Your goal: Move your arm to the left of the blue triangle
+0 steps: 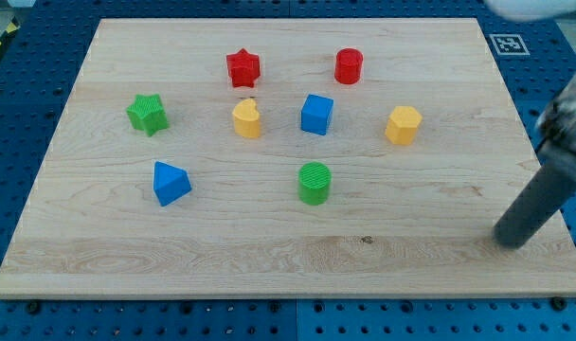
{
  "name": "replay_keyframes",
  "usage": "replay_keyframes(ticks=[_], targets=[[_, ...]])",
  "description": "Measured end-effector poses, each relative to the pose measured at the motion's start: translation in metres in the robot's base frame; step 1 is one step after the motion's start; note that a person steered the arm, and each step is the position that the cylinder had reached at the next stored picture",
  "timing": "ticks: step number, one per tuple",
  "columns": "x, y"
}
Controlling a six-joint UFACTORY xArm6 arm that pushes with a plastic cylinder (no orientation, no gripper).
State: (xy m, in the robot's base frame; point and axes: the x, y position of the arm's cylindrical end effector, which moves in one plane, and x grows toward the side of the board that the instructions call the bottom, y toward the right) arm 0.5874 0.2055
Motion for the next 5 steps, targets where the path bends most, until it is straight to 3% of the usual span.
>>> replay_keyframes(ticks=[1,3,4,5], targets=[[0.031,-0.078],[0.031,-0.247],[0.018,-0.337],[-0.038,-0.379]])
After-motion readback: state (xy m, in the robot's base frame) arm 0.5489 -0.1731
